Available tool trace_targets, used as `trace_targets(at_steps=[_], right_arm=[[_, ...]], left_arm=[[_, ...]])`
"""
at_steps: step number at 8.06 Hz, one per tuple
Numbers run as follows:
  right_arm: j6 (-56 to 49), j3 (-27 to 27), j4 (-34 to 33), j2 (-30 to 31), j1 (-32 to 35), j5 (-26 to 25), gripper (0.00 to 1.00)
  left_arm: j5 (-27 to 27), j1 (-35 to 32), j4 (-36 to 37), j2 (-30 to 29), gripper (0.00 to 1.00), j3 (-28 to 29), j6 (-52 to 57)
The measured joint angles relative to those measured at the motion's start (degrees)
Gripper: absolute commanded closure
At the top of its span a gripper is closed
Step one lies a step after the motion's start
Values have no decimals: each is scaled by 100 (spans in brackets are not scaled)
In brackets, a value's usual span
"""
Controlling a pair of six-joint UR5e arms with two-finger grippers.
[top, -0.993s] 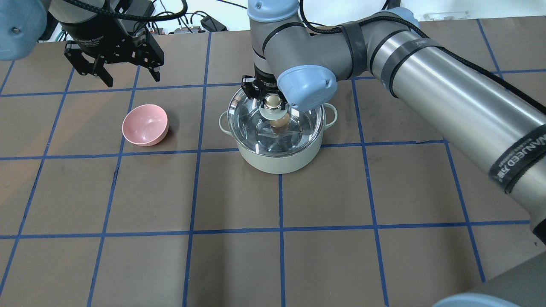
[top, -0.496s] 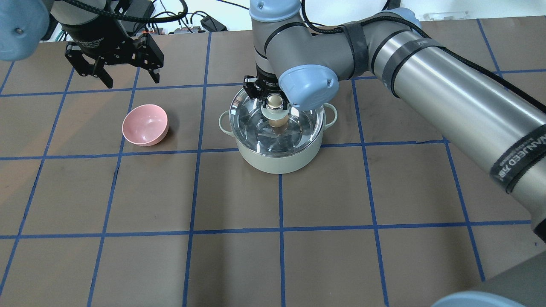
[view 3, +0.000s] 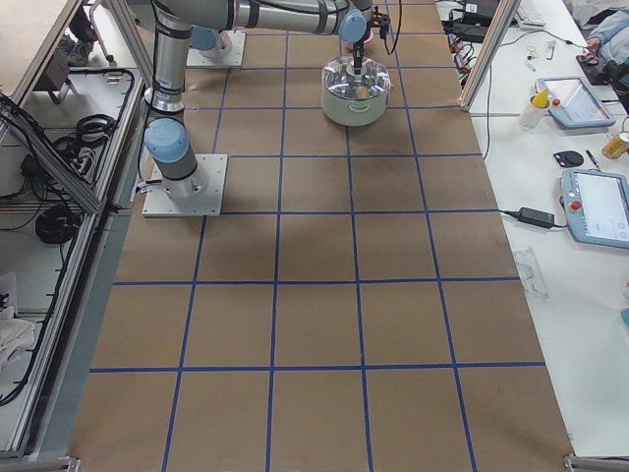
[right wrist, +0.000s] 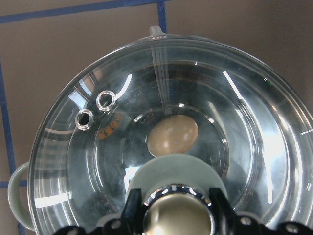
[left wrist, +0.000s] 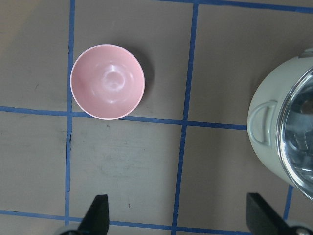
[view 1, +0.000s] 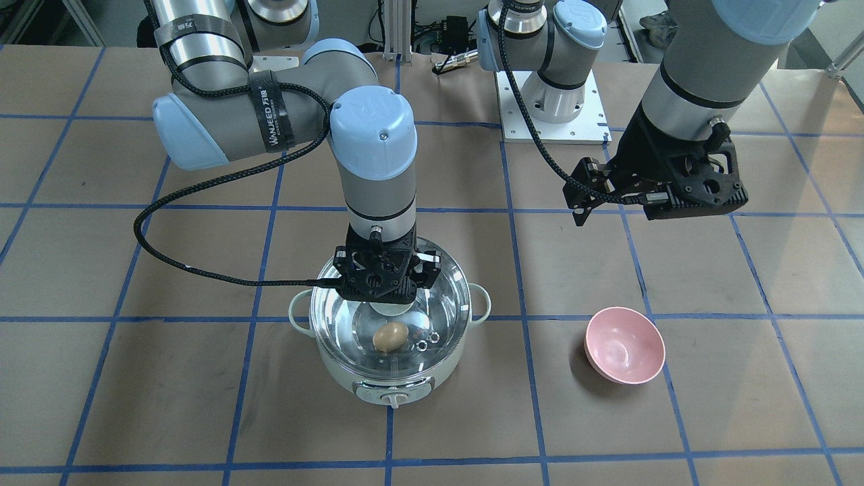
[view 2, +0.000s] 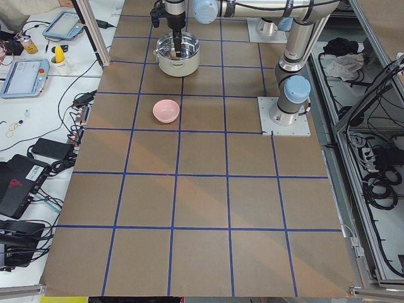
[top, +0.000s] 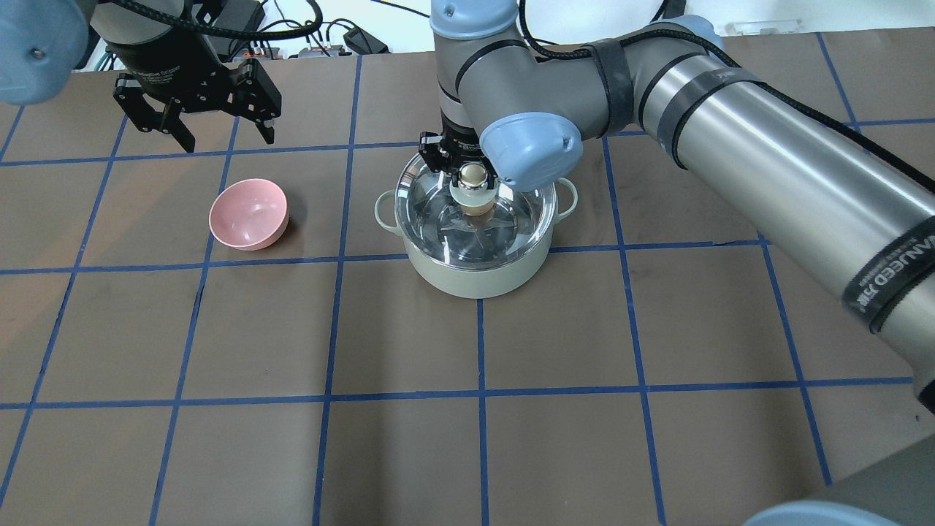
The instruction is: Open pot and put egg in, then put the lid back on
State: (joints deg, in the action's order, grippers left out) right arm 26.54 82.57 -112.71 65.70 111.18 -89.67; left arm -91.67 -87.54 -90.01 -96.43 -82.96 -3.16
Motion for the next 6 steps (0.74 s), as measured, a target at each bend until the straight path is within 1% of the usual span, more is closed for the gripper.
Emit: trace_targets(at_steps=[1, 2, 4, 6], right_arm=[[-54, 4, -17, 2, -13, -2, 9], [-141, 4, -81, 11, -31, -1, 0], [-456, -10, -233, 64, -113, 12, 0], [-665, -17, -247, 219, -276, 48, 0]], left_arm=[[0, 0, 4, -3, 0, -1, 0], [1, 0, 0, -6, 0, -5, 4], [17, 0, -7, -7, 0, -5, 8], [19, 0, -8, -7, 0, -1, 9]])
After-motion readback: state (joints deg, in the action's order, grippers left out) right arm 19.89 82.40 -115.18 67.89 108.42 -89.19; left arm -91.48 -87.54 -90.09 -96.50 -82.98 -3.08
